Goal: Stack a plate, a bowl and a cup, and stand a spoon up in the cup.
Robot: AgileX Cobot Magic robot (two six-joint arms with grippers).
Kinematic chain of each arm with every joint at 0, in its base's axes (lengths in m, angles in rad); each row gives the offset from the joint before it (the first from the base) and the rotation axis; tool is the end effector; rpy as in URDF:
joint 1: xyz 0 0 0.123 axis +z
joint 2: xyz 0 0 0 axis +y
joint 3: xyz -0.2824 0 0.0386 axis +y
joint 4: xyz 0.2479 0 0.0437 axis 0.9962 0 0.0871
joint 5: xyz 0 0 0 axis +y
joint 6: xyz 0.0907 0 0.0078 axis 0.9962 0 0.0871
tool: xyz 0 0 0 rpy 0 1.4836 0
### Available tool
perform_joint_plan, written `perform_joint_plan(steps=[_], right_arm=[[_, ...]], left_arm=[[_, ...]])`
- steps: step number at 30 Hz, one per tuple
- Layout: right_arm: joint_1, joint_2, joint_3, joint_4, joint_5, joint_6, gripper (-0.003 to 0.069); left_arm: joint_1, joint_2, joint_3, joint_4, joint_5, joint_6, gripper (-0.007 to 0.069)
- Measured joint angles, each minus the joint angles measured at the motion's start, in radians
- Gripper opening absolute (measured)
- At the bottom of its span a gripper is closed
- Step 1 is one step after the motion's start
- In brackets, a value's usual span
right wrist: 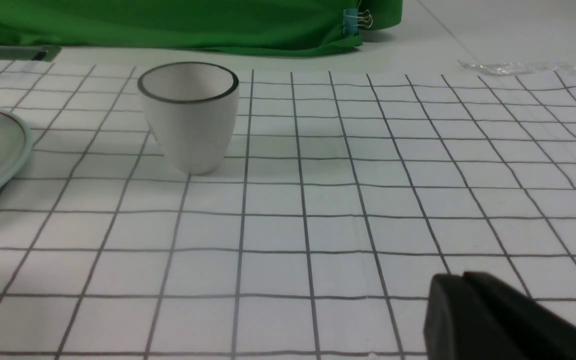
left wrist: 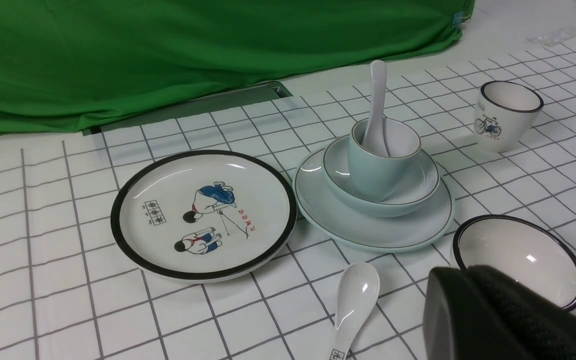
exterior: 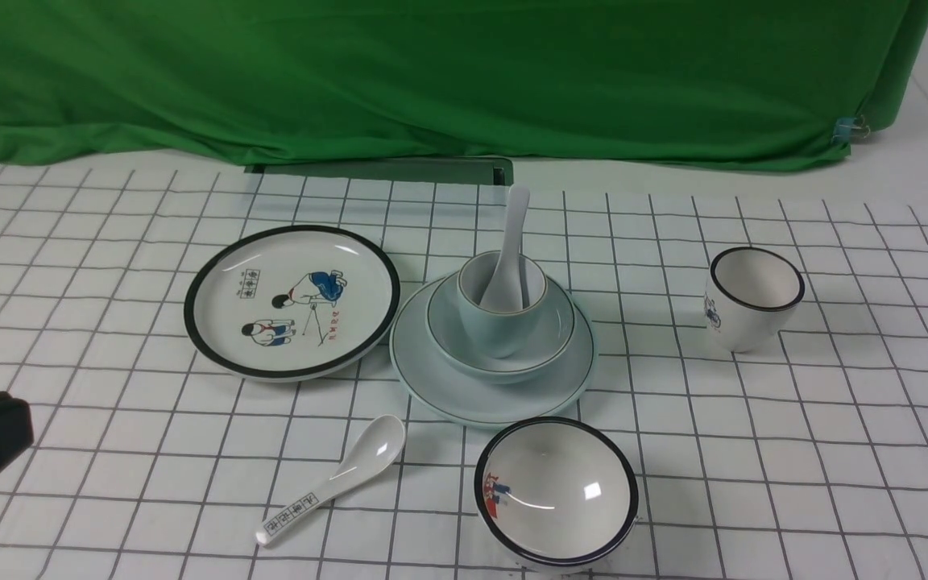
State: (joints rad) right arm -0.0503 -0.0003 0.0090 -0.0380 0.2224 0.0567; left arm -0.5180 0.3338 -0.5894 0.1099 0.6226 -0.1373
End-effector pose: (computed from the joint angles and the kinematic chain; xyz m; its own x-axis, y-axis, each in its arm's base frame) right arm 0.0558 -0.0036 0.1899 -0.1419 0.0268 -0.9895 0.0614 0.9979 0.0182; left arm 0.0567 -0.0256 0.3320 -0.2584 0.0923 -0.9616 0.4288 0.9029 -0.0286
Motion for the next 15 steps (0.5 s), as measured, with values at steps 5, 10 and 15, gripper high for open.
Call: perform_joint_plan(steps=[5, 10, 15], right_arm=[[0.000, 0.000, 0.000, 0.000, 0.000, 0.000, 0.0060], [0.000, 0.000, 0.000, 0.001, 0.000, 0.000, 0.0071], [0.000, 0.000, 0.000, 0.001, 0.001, 0.000, 0.0087]], left_arm=[[0.000, 0.000, 0.000, 0.000, 0.000, 0.000, -0.0029], [0.012, -0.003, 0.055, 0.024, -0.100, 0.000, -0.0029], [0.133, -0.042, 0.186, -0.016, -0.352, 0.005, -0.0029]])
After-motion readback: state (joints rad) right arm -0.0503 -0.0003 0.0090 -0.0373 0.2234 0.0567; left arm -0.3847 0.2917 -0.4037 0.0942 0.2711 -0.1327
